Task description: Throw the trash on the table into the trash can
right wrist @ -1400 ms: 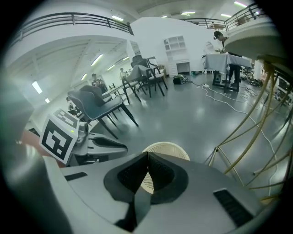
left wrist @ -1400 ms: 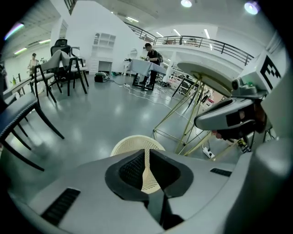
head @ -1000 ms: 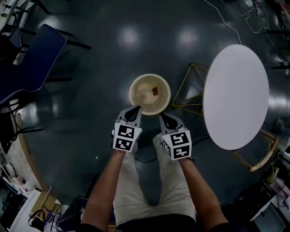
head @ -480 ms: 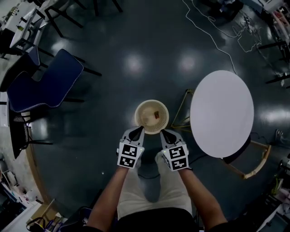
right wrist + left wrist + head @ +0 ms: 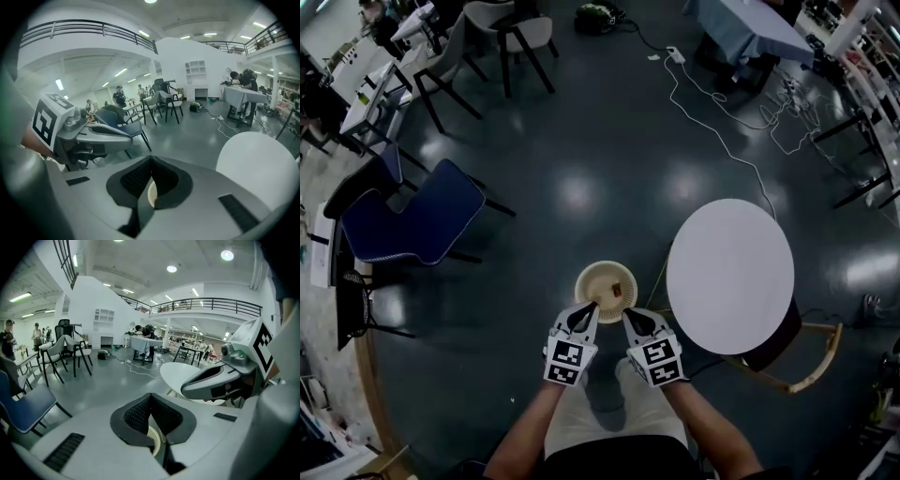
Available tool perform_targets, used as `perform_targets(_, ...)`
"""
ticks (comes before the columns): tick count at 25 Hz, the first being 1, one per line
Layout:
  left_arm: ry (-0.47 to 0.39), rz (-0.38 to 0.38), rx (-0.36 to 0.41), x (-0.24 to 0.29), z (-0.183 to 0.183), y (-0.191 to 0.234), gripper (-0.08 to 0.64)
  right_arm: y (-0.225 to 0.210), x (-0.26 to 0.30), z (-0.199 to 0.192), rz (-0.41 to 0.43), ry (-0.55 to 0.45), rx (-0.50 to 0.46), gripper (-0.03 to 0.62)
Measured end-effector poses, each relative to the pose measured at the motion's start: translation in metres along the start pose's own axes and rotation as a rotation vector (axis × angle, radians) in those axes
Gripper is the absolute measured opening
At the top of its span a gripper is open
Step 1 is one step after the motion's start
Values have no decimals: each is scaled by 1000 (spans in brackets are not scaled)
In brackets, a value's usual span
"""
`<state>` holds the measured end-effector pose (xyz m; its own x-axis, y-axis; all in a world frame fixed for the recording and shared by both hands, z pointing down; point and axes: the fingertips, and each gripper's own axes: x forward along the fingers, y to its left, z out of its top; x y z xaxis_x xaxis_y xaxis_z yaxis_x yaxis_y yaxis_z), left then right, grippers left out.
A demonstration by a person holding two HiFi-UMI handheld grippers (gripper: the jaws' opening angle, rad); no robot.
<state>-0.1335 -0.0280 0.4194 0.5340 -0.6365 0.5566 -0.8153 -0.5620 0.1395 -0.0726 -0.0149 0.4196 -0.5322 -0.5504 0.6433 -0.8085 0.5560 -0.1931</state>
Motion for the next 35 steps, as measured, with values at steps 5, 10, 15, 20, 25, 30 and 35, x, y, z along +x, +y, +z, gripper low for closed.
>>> perform_targets(5,-79,-10,47,-25,59,-39,15,-1,-55,42,17,-91,-69,18)
perform_targets(10,-174,-10,63,-44,110,-71,15,-11,-101,83,8,-211,-117,18)
perform_targets(15,-261,0,50,-46,164,-106,15,-30,-149,114,6,-304,-155,18)
perform_targets(20,-377,-39,43,-44,209,-143,15,-58,-186,131,-8,-372,-127,18)
perform_targets(25,-444,-72,67,-43,236,-169,15,-83,-205,142,-20,-411,-104,18)
perform_targets(30,-464,-112,80,-42,265,-181,15,-97,-222,160,-26,-458,-70,18)
perform_targets(35,-493,-111,155,-56,290,-188,15,-90,-238,176,-17,-510,-61,18)
